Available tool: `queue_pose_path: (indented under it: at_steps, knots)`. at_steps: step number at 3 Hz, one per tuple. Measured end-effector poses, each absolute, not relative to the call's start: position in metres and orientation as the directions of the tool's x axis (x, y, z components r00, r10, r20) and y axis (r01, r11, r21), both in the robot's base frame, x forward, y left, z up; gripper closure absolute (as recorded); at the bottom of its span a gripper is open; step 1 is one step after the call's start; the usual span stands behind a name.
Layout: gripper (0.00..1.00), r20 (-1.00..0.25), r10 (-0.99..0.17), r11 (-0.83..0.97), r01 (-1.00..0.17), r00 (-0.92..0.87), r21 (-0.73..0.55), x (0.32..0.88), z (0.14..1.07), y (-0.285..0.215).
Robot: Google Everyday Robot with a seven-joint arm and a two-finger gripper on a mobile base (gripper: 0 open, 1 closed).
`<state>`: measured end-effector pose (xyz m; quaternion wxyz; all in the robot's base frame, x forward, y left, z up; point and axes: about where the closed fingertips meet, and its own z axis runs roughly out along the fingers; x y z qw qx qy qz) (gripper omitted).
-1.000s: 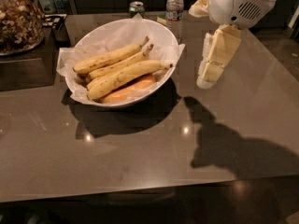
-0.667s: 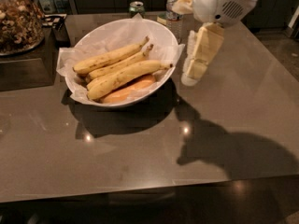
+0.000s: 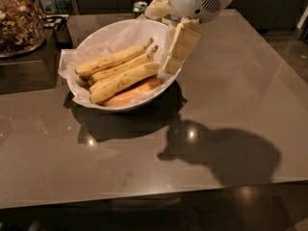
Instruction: Pick banana from white bowl
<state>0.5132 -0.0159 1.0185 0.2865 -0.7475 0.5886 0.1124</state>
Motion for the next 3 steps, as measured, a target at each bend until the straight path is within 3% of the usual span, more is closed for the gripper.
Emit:
queue_pose_path:
  at_steps: [1, 3]
  knots:
    - [0.24, -0.506, -0.815, -0.143, -0.944, 0.282, -0.296, 0.513, 1.018, -0.016]
    - [0.24, -0.583, -0.748, -0.186, -0.943, 0.318, -0.276, 0.538, 0.989, 0.023]
